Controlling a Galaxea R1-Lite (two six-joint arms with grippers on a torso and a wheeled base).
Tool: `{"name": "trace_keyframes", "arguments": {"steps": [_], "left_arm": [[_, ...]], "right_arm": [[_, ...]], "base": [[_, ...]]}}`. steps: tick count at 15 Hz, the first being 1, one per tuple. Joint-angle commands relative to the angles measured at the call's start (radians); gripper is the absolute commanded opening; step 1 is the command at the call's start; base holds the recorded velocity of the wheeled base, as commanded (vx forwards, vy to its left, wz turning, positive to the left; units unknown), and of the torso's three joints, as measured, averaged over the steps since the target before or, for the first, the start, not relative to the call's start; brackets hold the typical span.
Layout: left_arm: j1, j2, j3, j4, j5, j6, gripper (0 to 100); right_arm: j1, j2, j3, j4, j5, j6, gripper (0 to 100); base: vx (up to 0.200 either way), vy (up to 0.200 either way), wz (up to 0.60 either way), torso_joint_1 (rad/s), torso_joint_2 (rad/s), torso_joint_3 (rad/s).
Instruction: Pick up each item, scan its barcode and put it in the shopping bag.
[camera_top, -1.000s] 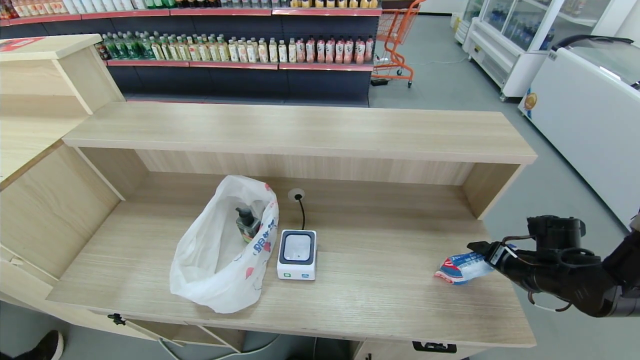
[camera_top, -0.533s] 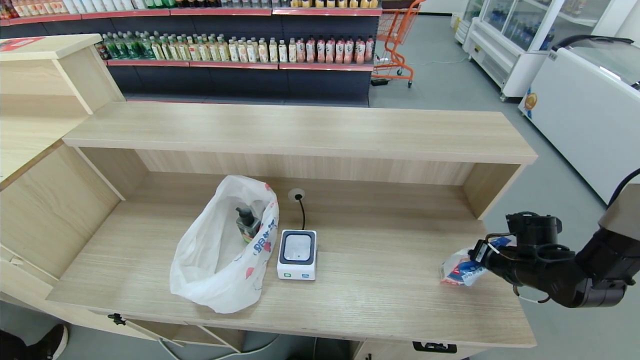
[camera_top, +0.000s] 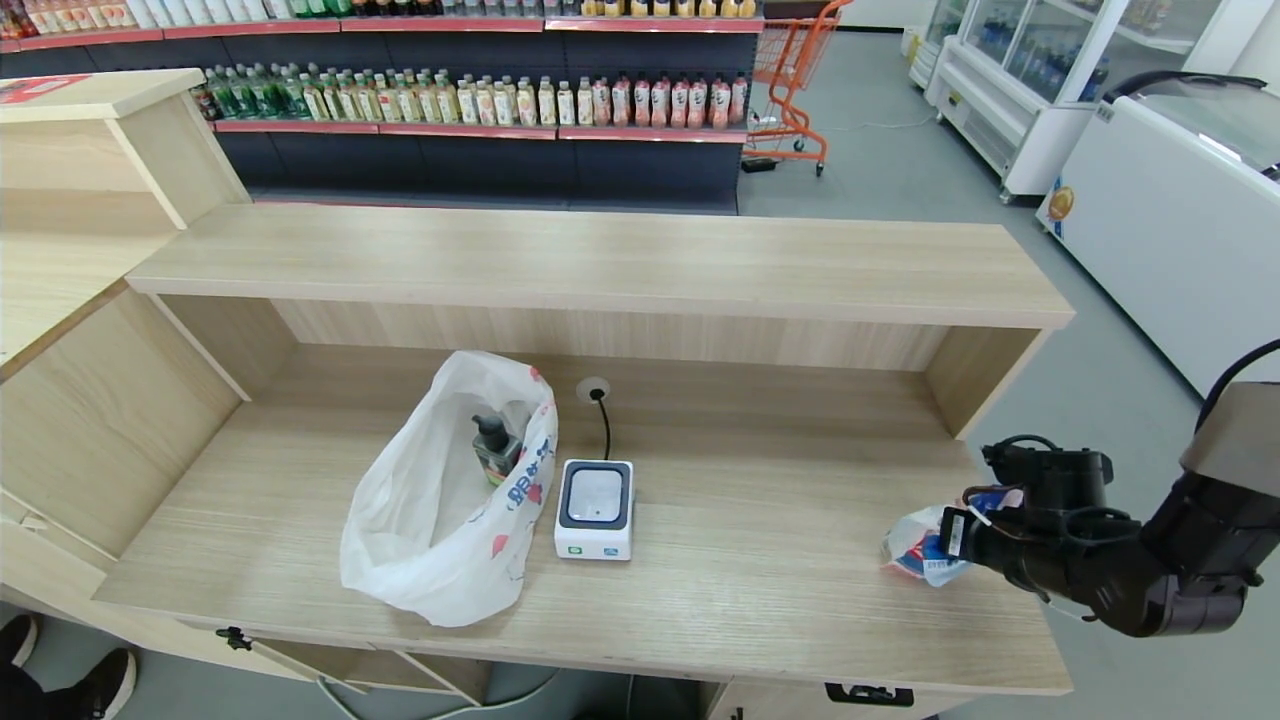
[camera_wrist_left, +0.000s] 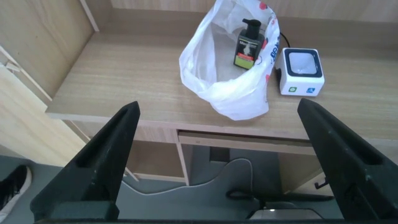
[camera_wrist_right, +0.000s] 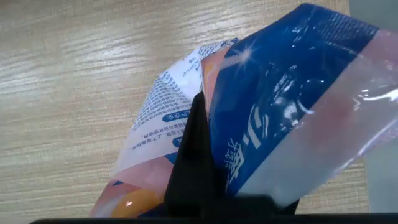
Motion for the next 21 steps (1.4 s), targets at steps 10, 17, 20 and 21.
{"name": "trace_keyframes", "arguments": {"steps": [10, 17, 20, 21], "left_arm": [[0.000, 0.000, 0.000, 0.000, 0.000, -0.001, 100], [0.000, 0.000, 0.000, 0.000, 0.002, -0.001, 100], [0.000, 0.000, 0.000, 0.000, 0.002, 0.001, 100], [0.000, 0.000, 0.000, 0.000, 0.002, 0.001, 100]], "right_arm": [[0.002, -0.617, -0.004, 0.288, 0.946, 0.013, 0], [0.264, -0.872, 0.034, 0.350, 1.090, 0.037, 0], [0.318, -0.889, 0.080, 0.350, 1.096, -0.093, 0], [0.318, -0.889, 0.080, 0.350, 1.096, -0.093, 0]], "base": [[0.000, 0.000, 0.00, 0.000, 0.00, 0.000], [0.000, 0.000, 0.00, 0.000, 0.00, 0.000], [0.000, 0.000, 0.00, 0.000, 0.00, 0.000], [0.000, 0.000, 0.00, 0.000, 0.00, 0.000]]}}
